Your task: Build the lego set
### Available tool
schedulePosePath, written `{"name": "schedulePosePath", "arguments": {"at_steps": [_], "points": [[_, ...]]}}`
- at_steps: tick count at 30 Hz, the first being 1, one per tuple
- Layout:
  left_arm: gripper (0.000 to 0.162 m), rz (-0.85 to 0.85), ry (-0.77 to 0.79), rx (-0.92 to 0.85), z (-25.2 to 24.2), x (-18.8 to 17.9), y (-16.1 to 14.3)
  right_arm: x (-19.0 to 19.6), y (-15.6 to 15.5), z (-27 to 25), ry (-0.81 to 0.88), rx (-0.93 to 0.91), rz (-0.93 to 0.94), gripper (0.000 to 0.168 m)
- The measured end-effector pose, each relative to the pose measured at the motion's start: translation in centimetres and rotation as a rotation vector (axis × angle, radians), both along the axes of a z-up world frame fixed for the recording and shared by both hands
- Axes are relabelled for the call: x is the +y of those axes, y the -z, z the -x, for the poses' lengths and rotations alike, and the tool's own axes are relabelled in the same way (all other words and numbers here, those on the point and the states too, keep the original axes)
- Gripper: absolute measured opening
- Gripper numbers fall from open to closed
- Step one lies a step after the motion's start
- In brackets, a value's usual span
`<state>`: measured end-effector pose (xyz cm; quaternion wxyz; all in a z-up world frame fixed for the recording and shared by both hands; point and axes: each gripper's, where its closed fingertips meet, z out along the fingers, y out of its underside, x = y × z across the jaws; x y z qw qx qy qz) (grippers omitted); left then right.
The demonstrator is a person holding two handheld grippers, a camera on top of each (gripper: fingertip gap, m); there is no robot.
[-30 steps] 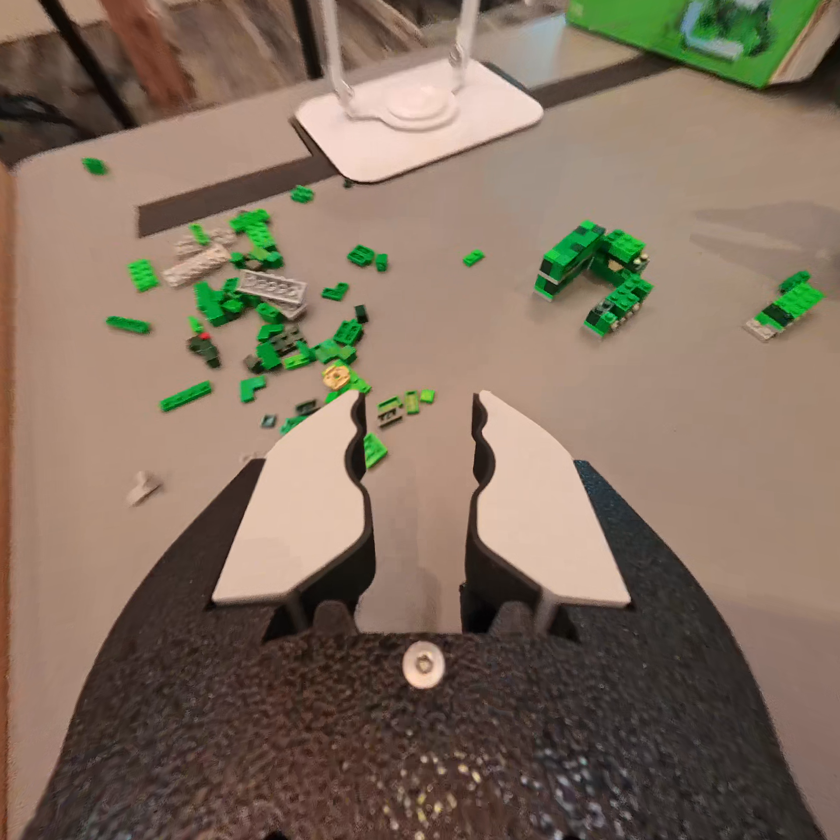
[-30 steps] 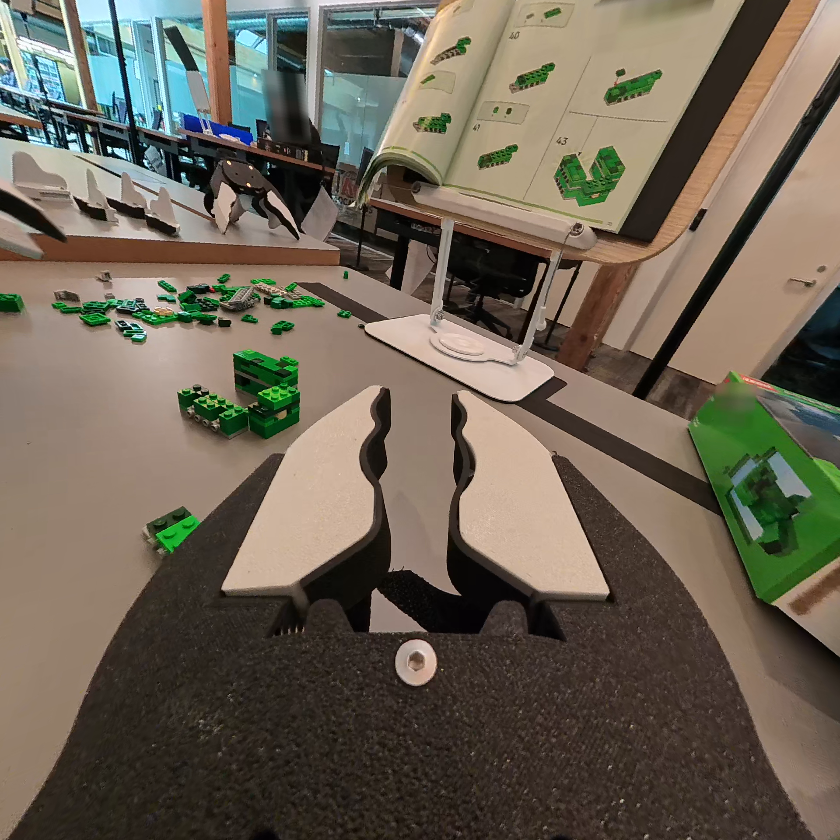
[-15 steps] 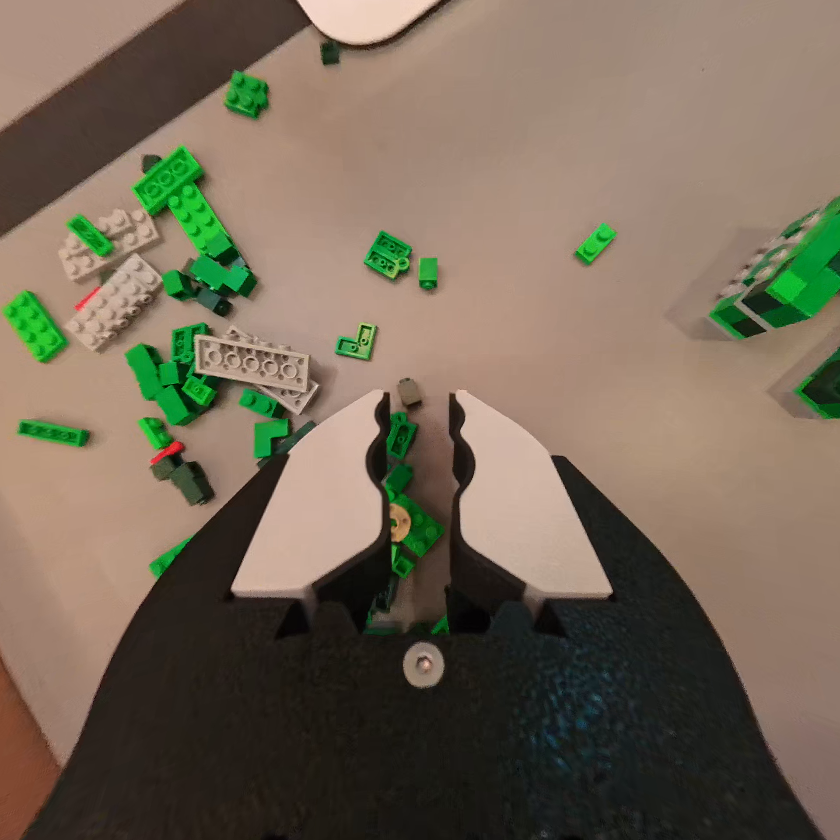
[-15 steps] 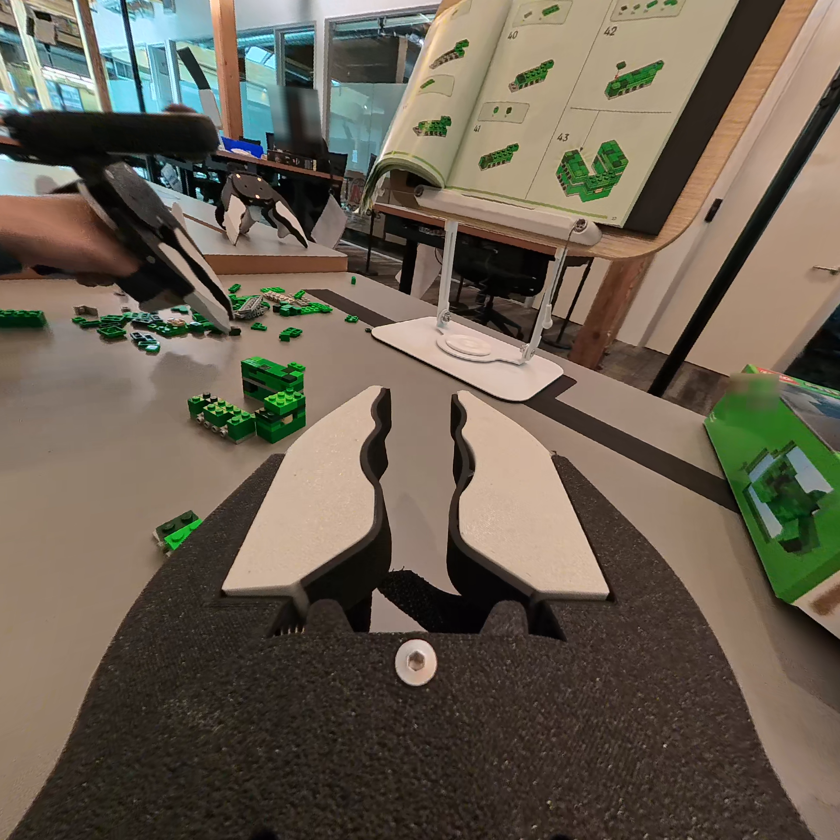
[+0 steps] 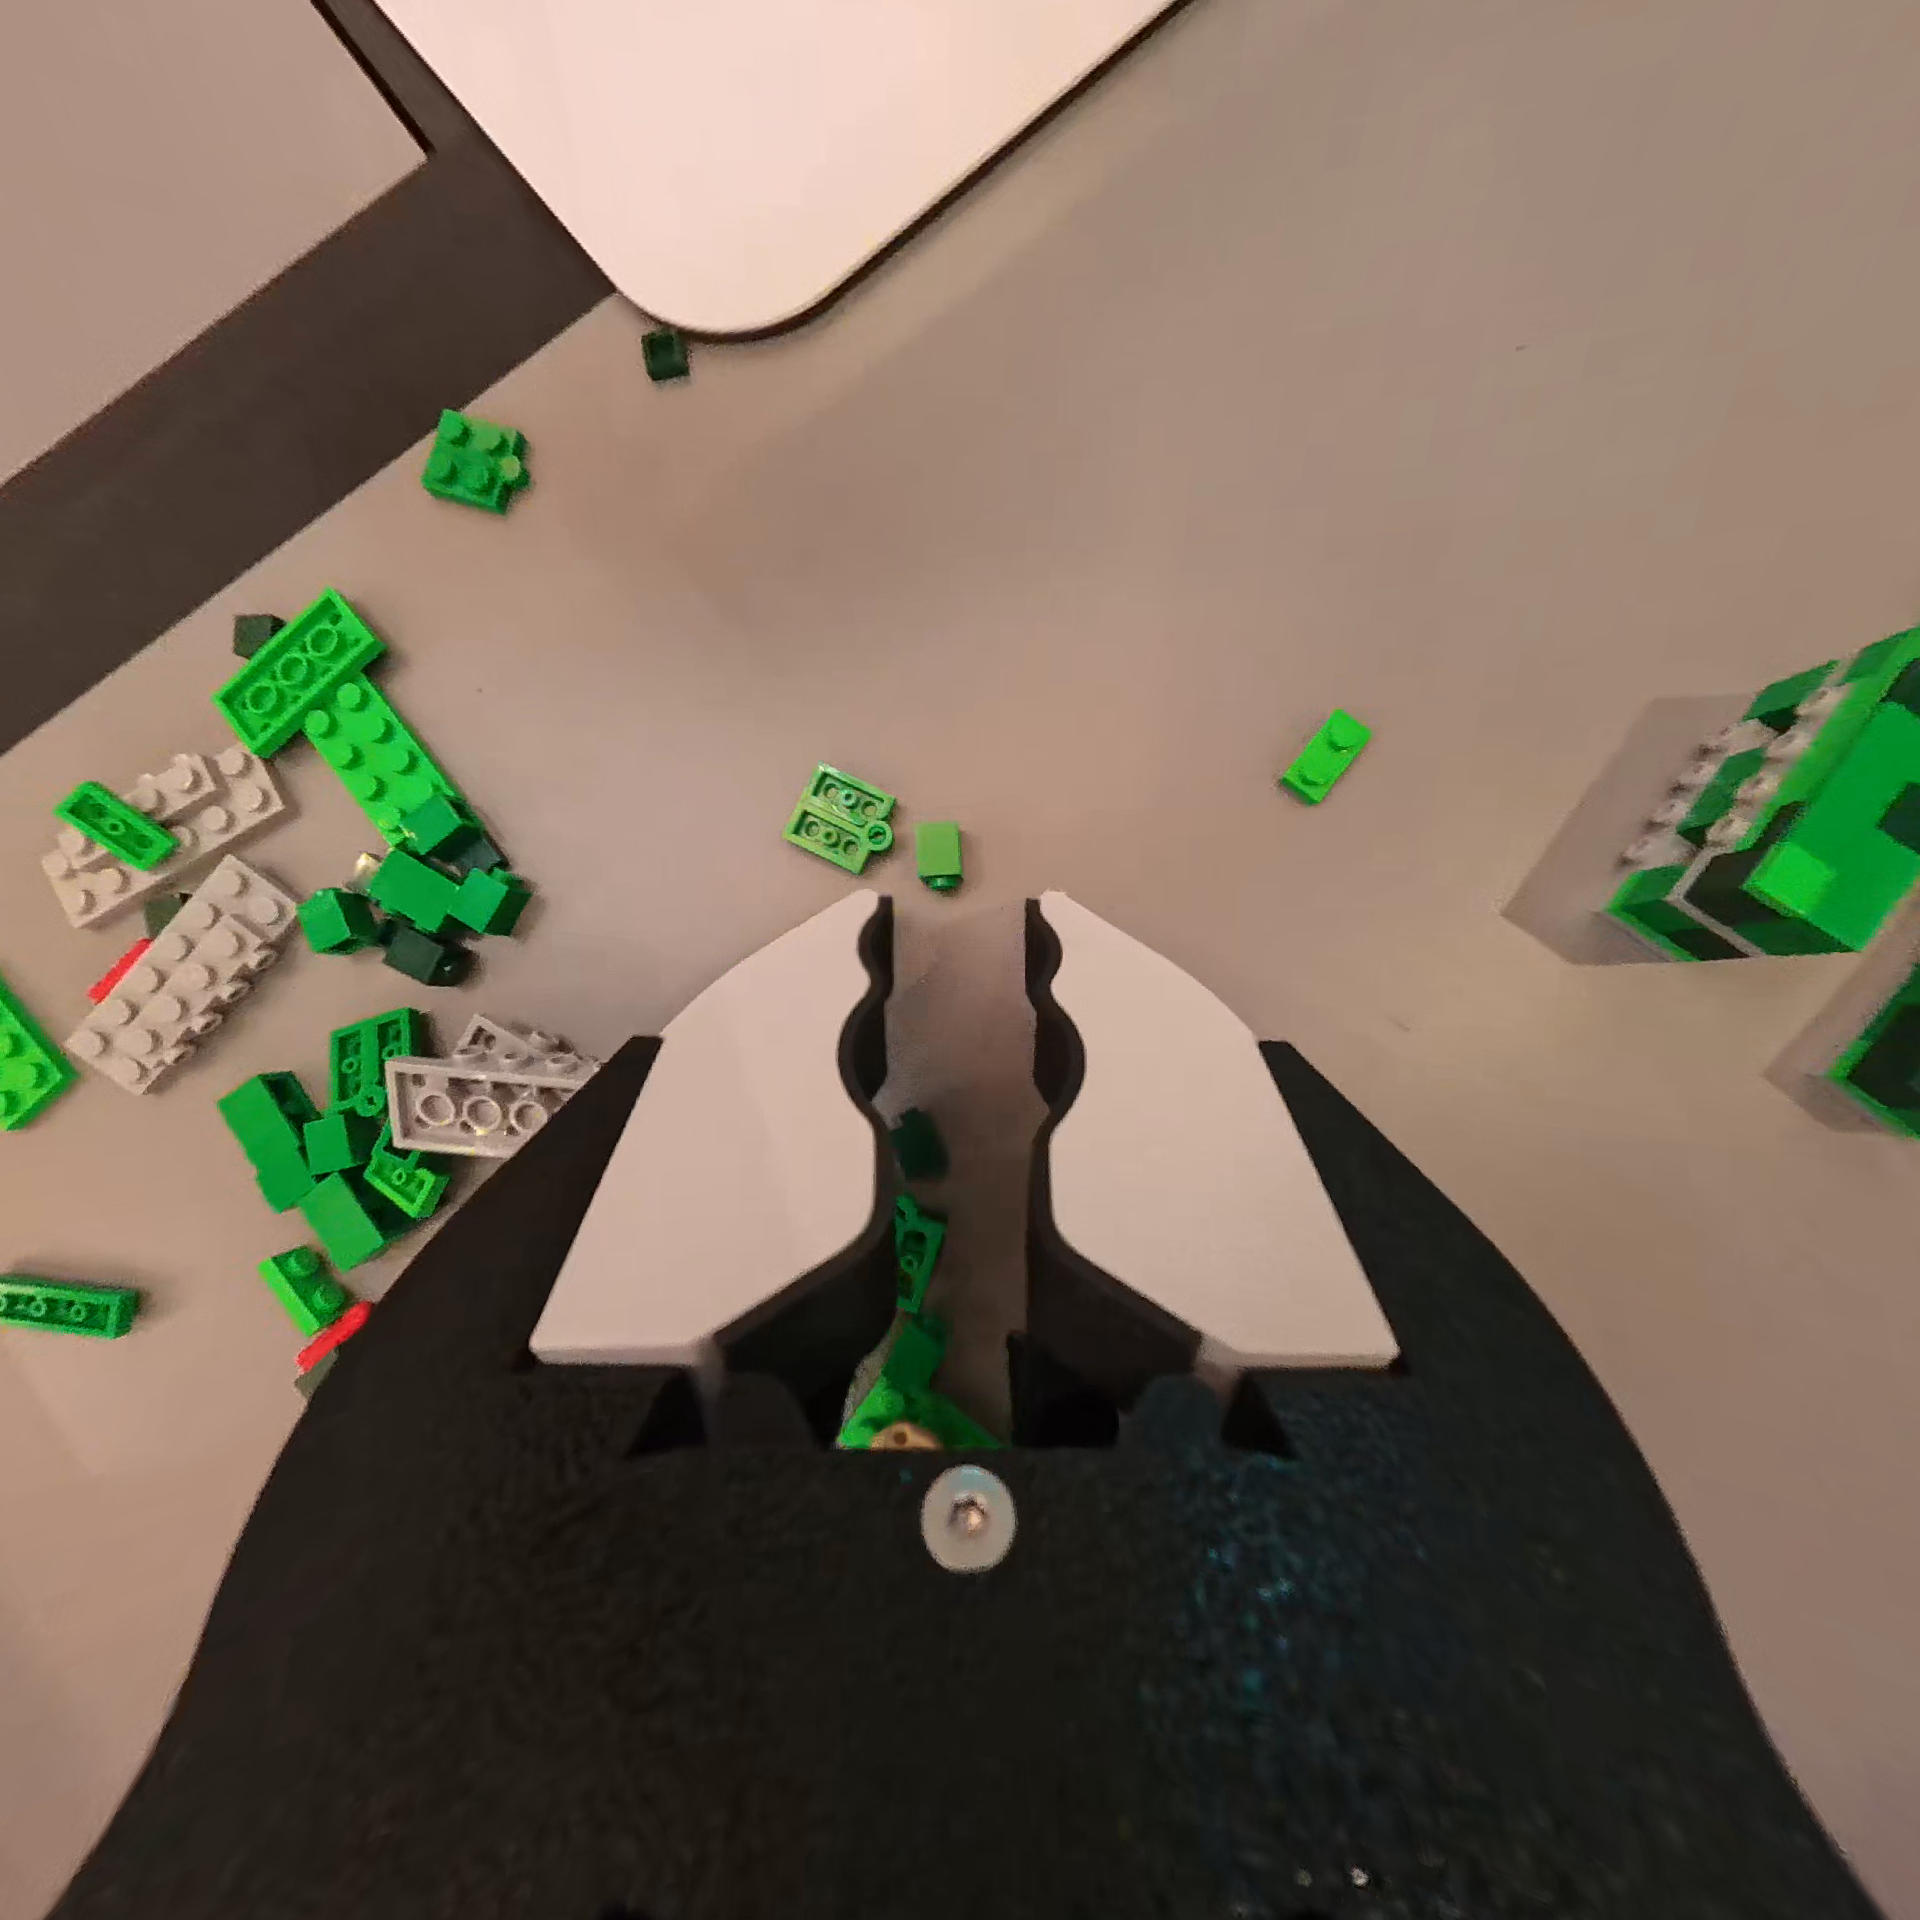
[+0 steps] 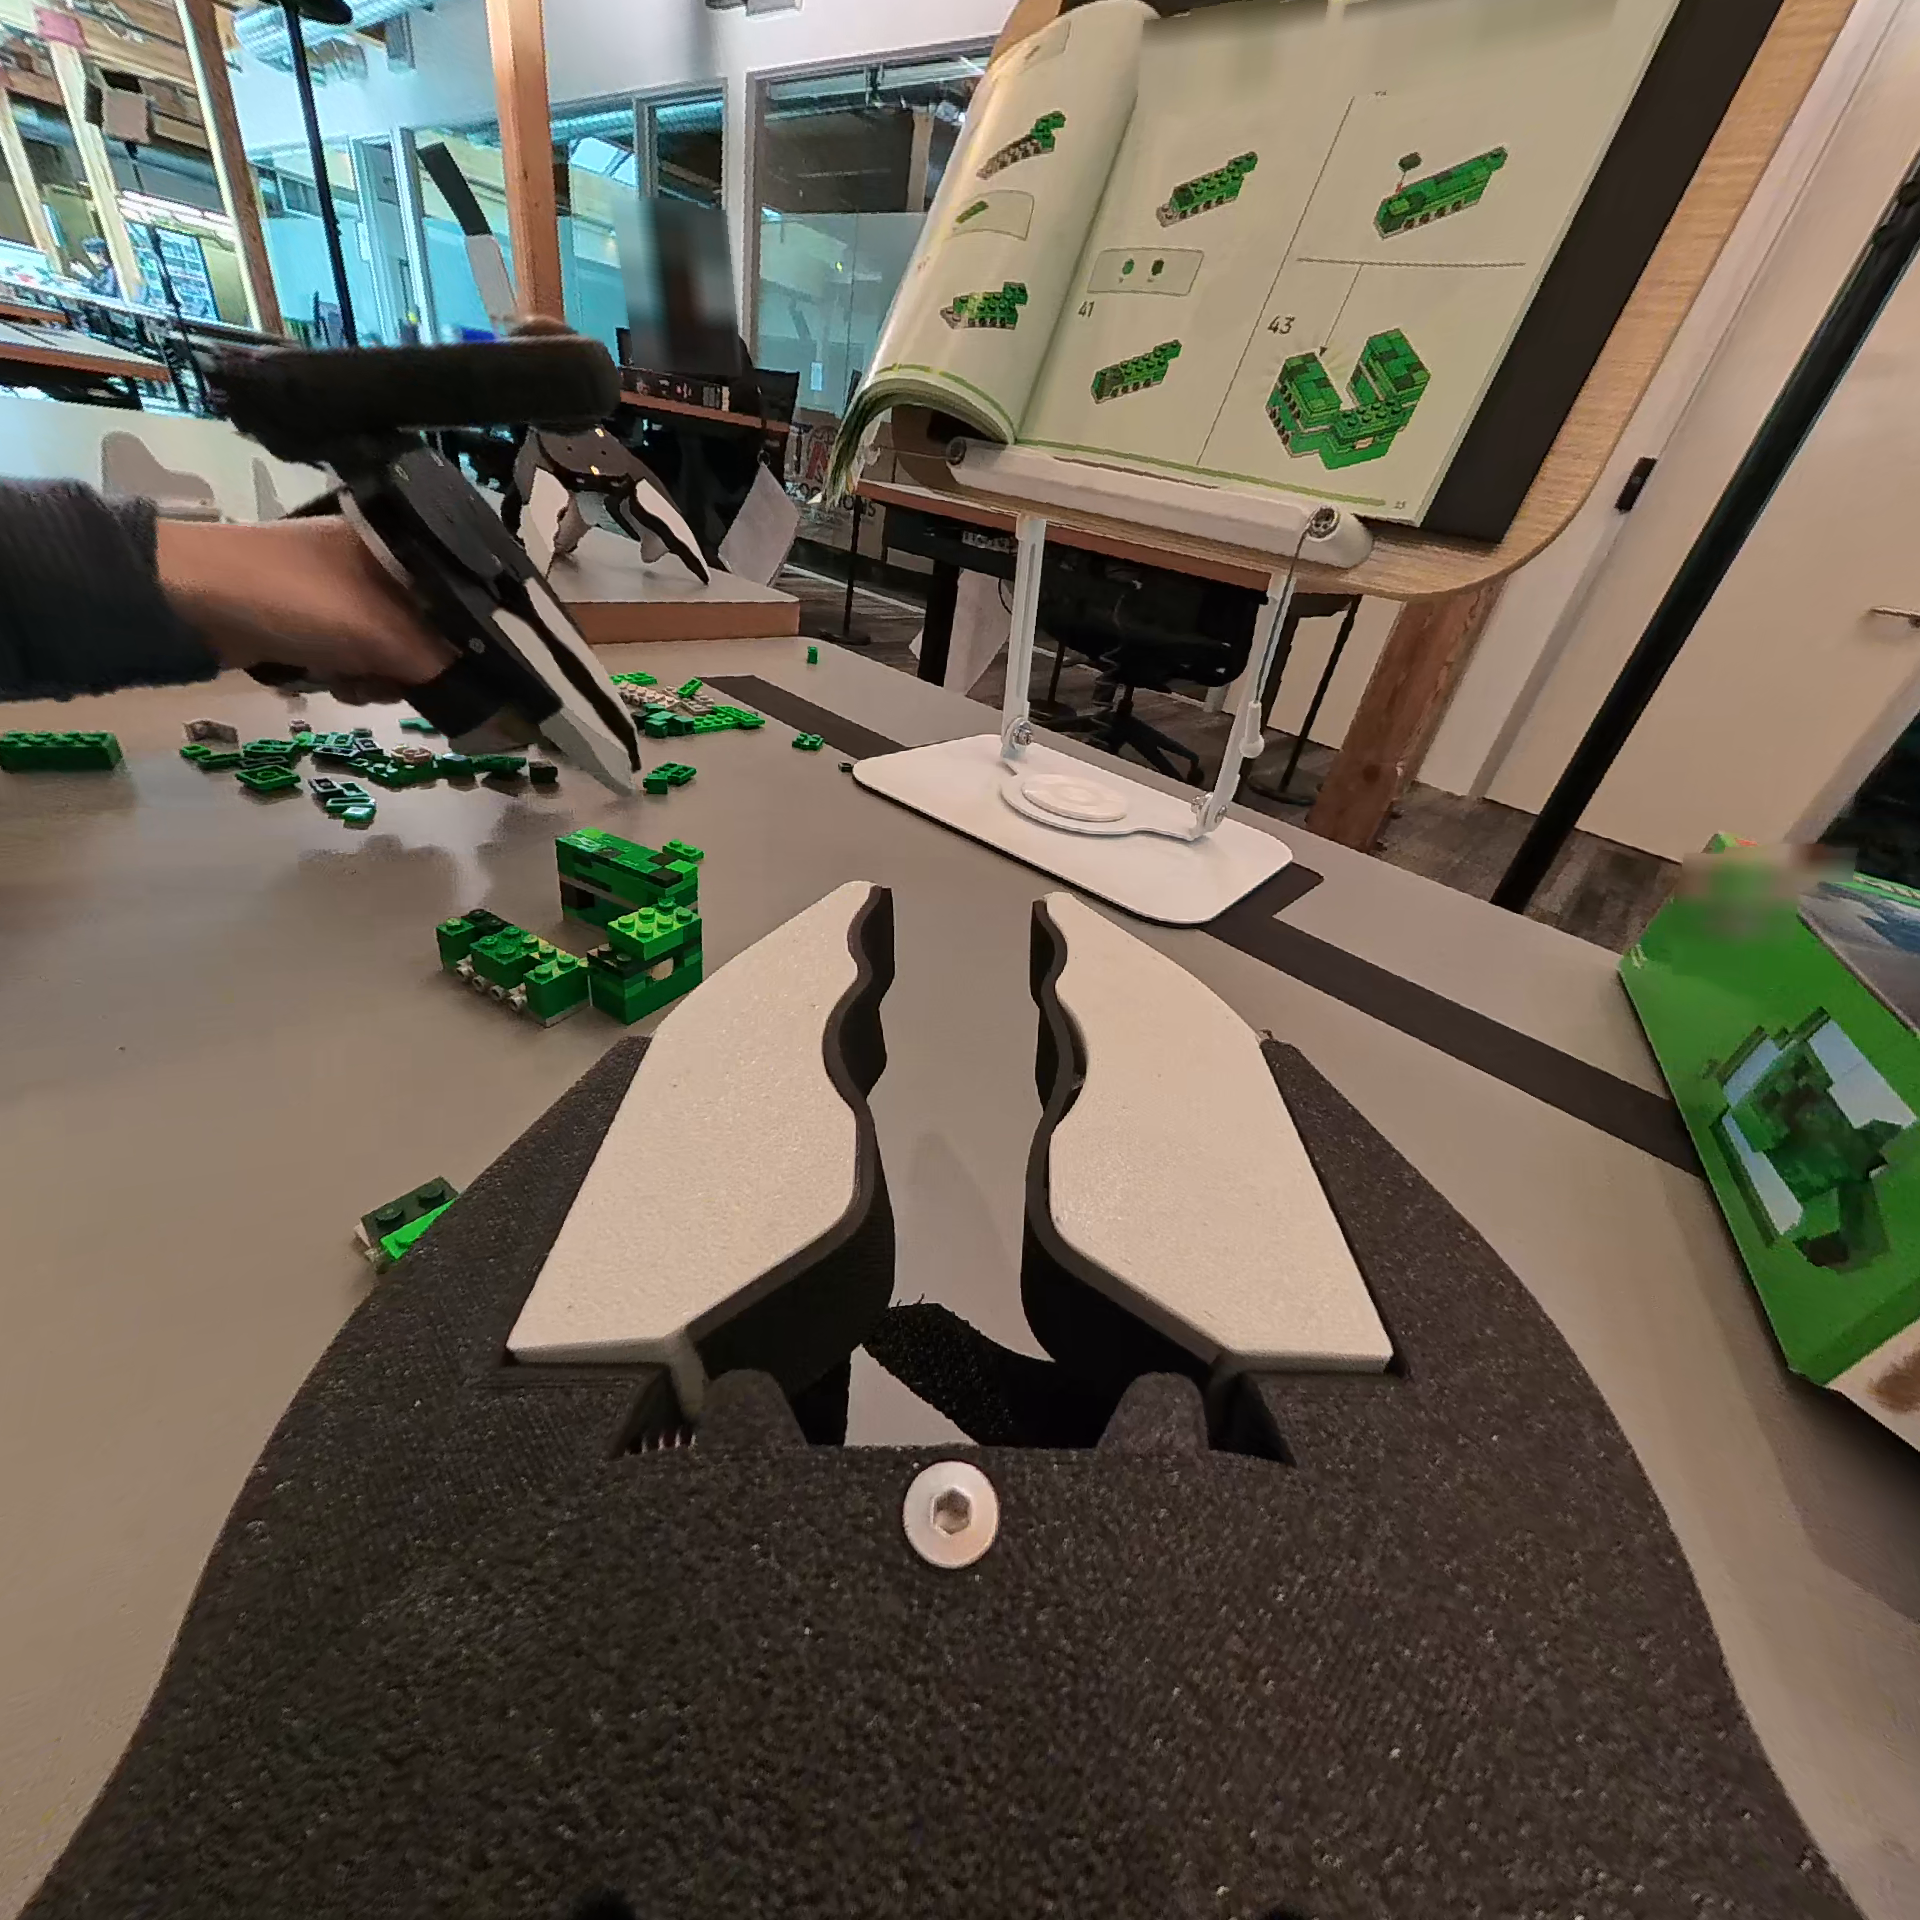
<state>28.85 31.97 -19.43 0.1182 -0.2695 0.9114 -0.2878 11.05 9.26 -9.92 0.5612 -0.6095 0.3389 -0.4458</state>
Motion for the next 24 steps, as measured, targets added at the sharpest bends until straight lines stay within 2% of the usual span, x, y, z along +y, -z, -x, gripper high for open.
{"name": "schedulePosePath", "arguments": {"at_steps": [7,8,10,14,20,24], "points": [[0.025,0.075,-0.034,0.043,-0.4,-0.6,0.2,-0.1,0.0,-0.1,-0.002,0.004,-0.007,0.024],[0.024,0.069,-0.035,0.042,-0.5,-0.6,0.4,-0.1,0.0,-0.1,-0.002,0.004,-0.007,0.024],[0.007,0.073,-0.029,0.03,-0.6,-0.8,0.4,-0.1,0.0,-0.1,-0.002,0.003,-0.007,0.024],[0.007,0.109,0.011,-0.028,1.0,-0.6,-0.9,-0.1,0.0,-0.1,-0.002,0.001,-0.009,0.024],[0.007,0.353,0.15,-0.236,9.7,0.9,-6.4,0.0,0.0,-0.1,-0.011,0.002,-0.011,0.024],[0.007,0.415,0.217,-0.418,15.3,1.6,-8.3,1.3,0.1,0.1,-0.051,0.019,0.026,0.018]]}}
